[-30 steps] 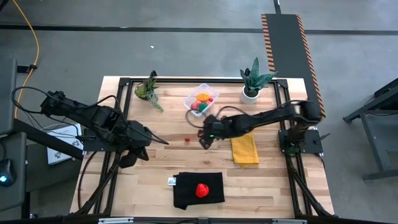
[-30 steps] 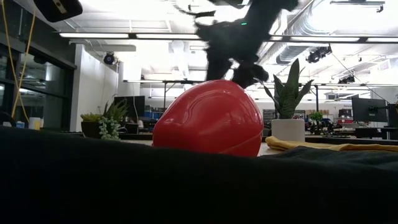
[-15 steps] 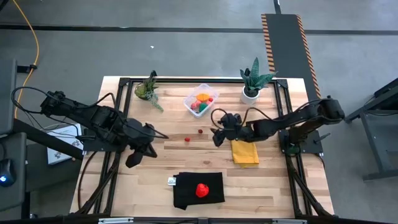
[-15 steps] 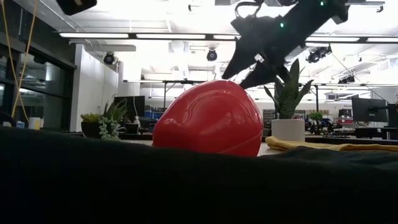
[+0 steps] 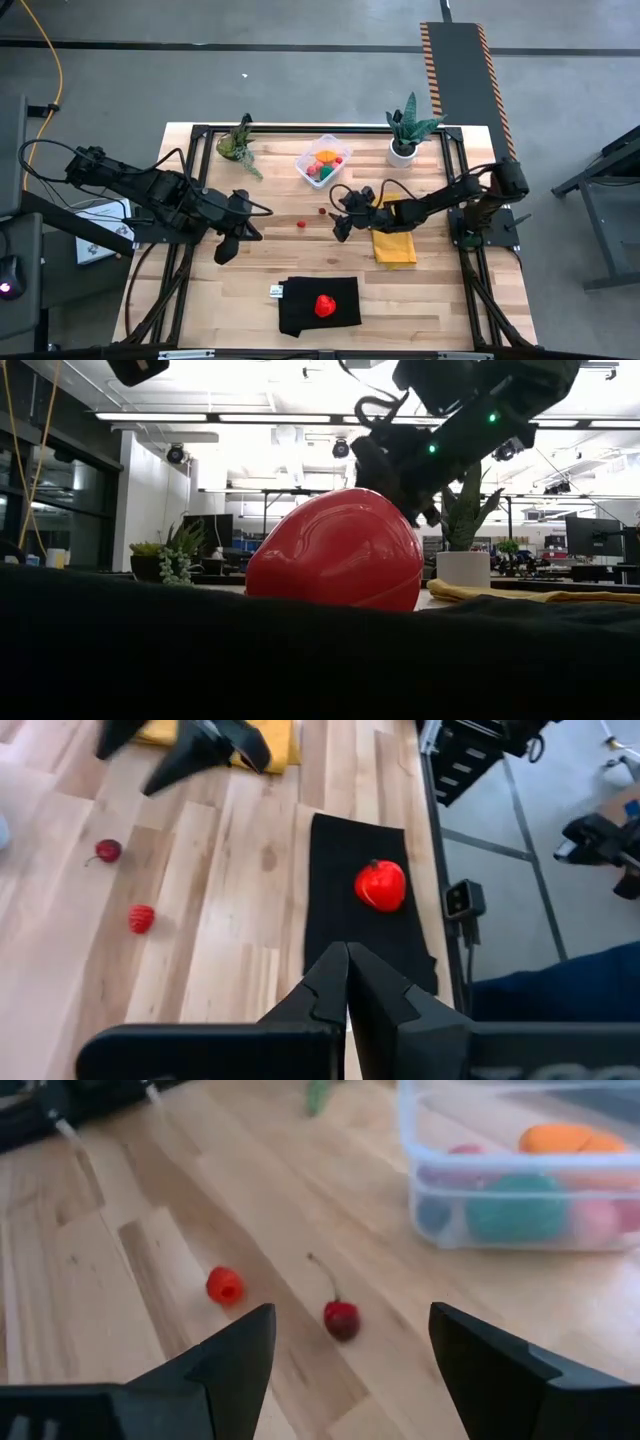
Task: Pick and placing Produce into tupperware
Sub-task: Put the red cherry into the transparent bin
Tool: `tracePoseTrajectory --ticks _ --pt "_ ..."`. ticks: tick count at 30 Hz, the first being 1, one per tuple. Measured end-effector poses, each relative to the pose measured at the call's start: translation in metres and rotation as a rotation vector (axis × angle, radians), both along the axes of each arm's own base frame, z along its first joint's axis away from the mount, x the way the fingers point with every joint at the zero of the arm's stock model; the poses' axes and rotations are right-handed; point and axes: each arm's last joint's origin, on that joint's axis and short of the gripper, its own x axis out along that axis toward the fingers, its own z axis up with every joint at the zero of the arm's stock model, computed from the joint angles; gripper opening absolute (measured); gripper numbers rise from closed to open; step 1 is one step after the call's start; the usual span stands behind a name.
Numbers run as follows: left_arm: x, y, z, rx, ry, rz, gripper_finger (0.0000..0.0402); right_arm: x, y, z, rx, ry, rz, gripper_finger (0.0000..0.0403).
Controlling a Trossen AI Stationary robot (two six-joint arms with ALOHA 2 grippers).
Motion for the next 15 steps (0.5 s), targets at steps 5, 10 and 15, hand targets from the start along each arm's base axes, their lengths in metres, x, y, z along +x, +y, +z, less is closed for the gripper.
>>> tracePoseTrajectory --ticks 5,10,15 --pt "0.000 0.001 -0.001 0.027 0.004 -0.005 0.0001 0.005 0.002 -0.017 -0.021 0.051 0.051 0.0254" --pt "-0.001 0.001 -0.001 0.047 0.003 0.003 0.0001 0.009 0.002 -0.029 -0.027 0.080 0.141 0.0254" --pt "-0.001 0.001 -0.001 0.048 0.003 0.003 0.0001 0.011 -0.002 -0.032 -0.047 0.090 0.168 0.0254"
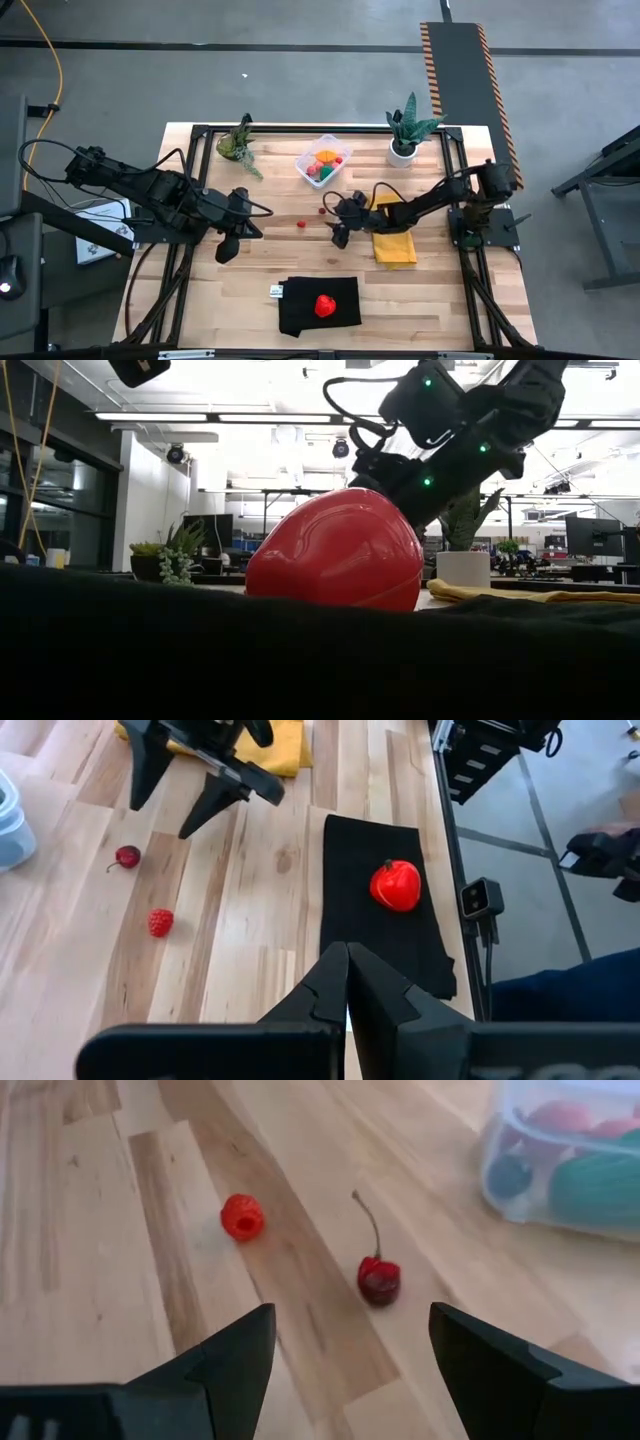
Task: Pick and placing Produce into tupperware
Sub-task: Put the red cherry into the transparent bin
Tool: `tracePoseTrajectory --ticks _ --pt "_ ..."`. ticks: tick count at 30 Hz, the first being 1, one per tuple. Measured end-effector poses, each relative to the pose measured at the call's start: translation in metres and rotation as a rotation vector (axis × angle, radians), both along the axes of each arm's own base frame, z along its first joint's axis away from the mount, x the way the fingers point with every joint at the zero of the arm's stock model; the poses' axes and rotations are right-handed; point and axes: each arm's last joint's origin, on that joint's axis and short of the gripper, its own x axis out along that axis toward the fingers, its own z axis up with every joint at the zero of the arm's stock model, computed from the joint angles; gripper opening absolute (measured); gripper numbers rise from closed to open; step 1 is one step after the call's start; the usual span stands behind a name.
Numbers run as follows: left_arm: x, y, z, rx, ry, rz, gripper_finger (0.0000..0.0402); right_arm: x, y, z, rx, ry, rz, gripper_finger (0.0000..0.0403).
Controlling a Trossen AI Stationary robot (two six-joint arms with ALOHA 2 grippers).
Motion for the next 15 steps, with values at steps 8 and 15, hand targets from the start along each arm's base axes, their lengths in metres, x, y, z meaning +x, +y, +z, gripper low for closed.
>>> tracePoseTrajectory --ticks 8,15 --pt "0.000 0.000 0.000 0.009 -0.002 0.012 0.0001 0.003 -0.017 -0.002 0.008 0.018 0.071 0.0254" --pt "0.000 0.000 0.000 0.005 -0.001 0.014 0.0001 0.006 -0.027 -0.005 0.004 0.002 0.107 0.0254"
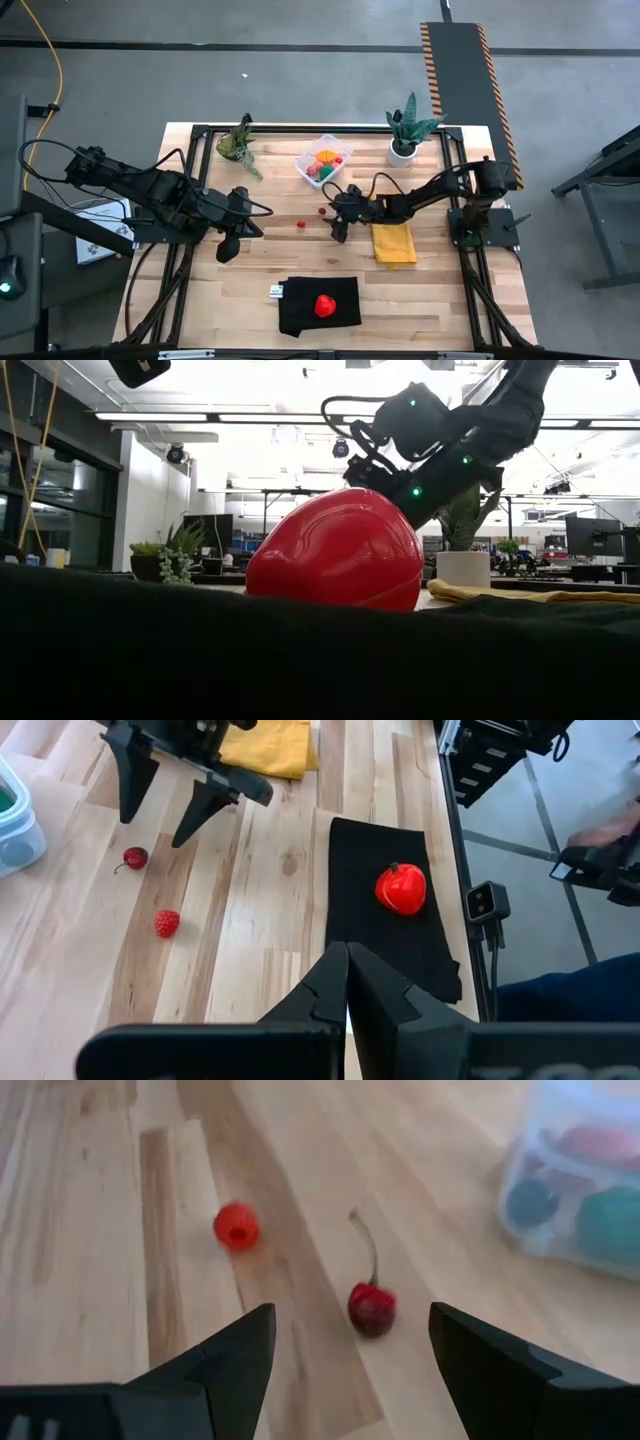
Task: Pick and placing Produce into tupperware
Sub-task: Put the red cherry into the transparent bin
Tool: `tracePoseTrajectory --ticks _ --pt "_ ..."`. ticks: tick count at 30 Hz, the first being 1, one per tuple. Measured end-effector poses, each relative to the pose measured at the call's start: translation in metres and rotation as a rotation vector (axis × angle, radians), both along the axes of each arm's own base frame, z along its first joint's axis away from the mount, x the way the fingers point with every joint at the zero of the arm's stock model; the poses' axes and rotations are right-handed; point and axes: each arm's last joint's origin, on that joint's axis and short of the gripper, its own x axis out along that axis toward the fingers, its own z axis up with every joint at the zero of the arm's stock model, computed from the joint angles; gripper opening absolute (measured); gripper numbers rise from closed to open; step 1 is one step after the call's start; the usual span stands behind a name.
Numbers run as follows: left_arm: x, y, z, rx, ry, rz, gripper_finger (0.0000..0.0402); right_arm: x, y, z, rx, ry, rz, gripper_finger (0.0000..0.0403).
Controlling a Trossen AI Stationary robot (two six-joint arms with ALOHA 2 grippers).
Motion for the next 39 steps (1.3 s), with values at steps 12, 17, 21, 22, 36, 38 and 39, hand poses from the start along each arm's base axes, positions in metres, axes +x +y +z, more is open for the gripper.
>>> tracePoseTrajectory --ticks 12,17,21,22,36,38,39 --pt "0.000 0.000 0.000 -0.002 0.001 0.002 0.0001 0.002 -0.007 -0.010 -0.011 0.019 0.039 0.0254" --pt "0.000 0.000 0.000 0.000 0.000 0.004 0.0001 0.003 -0.012 -0.009 -0.008 0.001 0.048 0.0254" --pt "0.000 0.000 0.000 0.001 0.000 0.004 0.0001 0.004 -0.016 -0.012 0.011 -0.002 0.061 0.0254" --pt "0.000 0.000 0.000 0.000 0.000 0.004 0.0001 0.006 -0.017 -0.013 0.011 -0.005 0.060 0.0254" --pt "0.000 0.000 0.000 -0.012 0.001 0.015 0.0001 0.029 -0.018 -0.021 -0.024 0.036 0.081 0.0254" --pt "0.000 0.000 -0.001 -0.016 0.008 0.019 0.0001 0.029 -0.020 -0.021 -0.032 0.036 0.065 0.0253" --pt "0.000 0.000 -0.001 -0.016 0.007 0.020 0.0001 0.029 -0.021 -0.021 -0.030 0.036 0.064 0.0253"
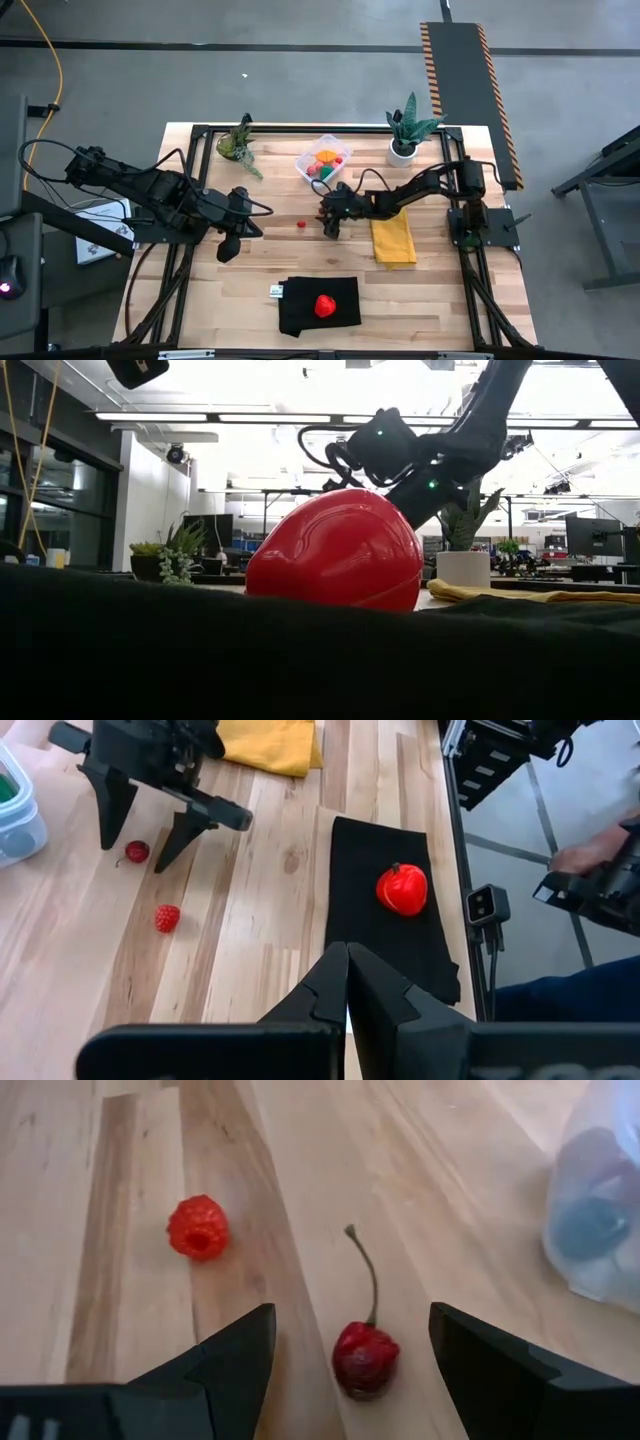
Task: Pick and placing Produce into tupperware
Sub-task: Put the red cherry into the transparent bin
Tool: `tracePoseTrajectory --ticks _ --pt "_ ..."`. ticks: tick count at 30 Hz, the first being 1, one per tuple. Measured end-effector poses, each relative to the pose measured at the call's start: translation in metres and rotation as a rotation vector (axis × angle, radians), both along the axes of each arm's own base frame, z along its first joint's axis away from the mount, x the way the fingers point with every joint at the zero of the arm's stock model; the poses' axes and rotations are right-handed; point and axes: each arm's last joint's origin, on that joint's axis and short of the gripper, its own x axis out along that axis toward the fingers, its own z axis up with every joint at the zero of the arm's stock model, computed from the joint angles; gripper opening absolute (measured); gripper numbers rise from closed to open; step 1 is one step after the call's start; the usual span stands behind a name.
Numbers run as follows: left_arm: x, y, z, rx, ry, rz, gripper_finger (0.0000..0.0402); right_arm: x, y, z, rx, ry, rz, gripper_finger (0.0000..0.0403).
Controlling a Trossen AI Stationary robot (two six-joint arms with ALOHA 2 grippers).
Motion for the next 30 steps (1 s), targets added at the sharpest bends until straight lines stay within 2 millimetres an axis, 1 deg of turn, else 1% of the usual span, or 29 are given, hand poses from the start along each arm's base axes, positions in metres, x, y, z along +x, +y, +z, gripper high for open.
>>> tracePoseTrajectory --ticks 4,14,24,30 --pt "-0.0002 0.0000 -0.0002 0.001 0.003 0.000 0.0001 -0.0024 -0.0019 -0.0029 0.013 0.035 -0.014 0.0248" --pt "-0.0002 0.0000 -0.0002 0.001 0.003 0.000 0.0001 -0.0028 -0.0020 -0.0033 0.022 0.042 -0.022 0.0205" --pt "-0.0013 0.0003 -0.0014 0.004 0.019 0.000 0.0001 -0.0035 -0.0013 -0.0038 0.054 0.052 -0.020 0.0202" --pt "-0.0013 0.0003 -0.0014 0.009 0.019 -0.004 0.0001 -0.0038 0.0076 -0.0046 0.048 0.063 -0.009 0.0202"
